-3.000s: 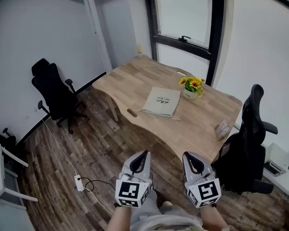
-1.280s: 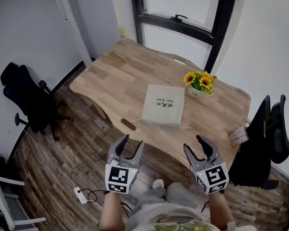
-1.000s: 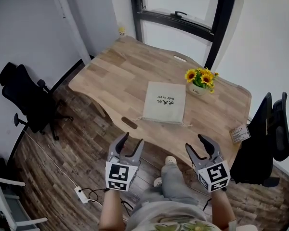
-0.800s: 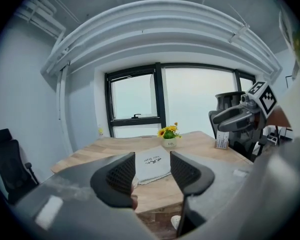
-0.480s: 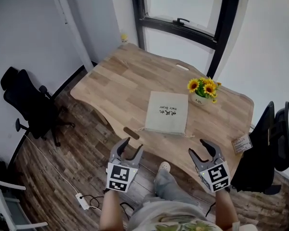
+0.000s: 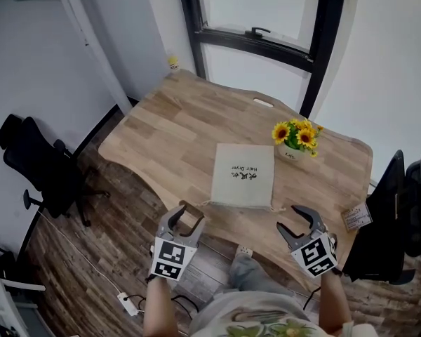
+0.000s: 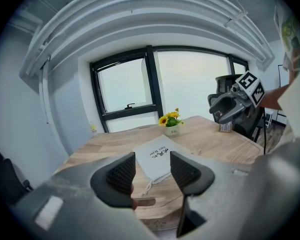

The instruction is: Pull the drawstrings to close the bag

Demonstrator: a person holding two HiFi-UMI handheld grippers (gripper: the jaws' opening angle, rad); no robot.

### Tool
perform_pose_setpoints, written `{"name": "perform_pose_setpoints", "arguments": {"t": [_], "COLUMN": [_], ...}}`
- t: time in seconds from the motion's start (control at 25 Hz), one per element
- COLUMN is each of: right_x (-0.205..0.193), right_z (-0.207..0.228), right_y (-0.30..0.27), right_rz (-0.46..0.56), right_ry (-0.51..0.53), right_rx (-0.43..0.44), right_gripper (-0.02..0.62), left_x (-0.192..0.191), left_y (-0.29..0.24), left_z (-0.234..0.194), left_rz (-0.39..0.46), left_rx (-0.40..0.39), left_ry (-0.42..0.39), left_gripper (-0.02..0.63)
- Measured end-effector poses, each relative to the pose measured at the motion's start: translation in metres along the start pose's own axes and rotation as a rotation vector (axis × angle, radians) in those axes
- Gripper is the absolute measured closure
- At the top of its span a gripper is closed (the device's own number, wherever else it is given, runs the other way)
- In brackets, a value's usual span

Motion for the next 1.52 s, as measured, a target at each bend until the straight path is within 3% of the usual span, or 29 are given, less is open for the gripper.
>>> {"name": "perform_pose_setpoints", "arguments": {"t": [0.32, 0.6, 0.96, 1.28, 1.52], "right_x": [-0.003, -0.012, -0.031, -0.046, -0.061], "right_z": [0.013, 0.021, 0.026, 0.028, 0.031], "right_y": [-0.027, -0.046, -0.067, -0.084, -0.101], "right_rz": [-0.077, -0.147, -0.202, -0.276, -0.335], "right_ry": [0.041, 0.066, 0.046, 0.054, 0.047], "right_rx": [0.039, 0.069, 0.112, 0.145, 0.181], "right_gripper": [0.359, 0.359, 0.359, 0.36, 0.368], "left_x": [-0.015, -0.035, -0.054, -0.069, -0.086], "left_y": [-0.032, -0.055, -0.08, -0.105, -0.131], "left_z": [-0.012, -0.015, -0.016, -0.021, -0.026], "left_rz": [-0.109, -0.195, -0.35, -0.401, -0.437], "left_rx": [-0.116, -0.158, -0.207, -0.256, -0.306], "left_ry": [-0.031, -0.028, -0.187, -0.198, -0.158], "left_gripper": [0.393, 0.393, 0.393, 0.393, 0.393]}}
Point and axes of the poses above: the fingertips, and each gripper's own axes: y backward along the fingers, z to its right, x out of its top, the point moved 9 cm from there along y, backward along the fingers, and after that the axes turned 4 degrees about -y, right-handed, at the moved point
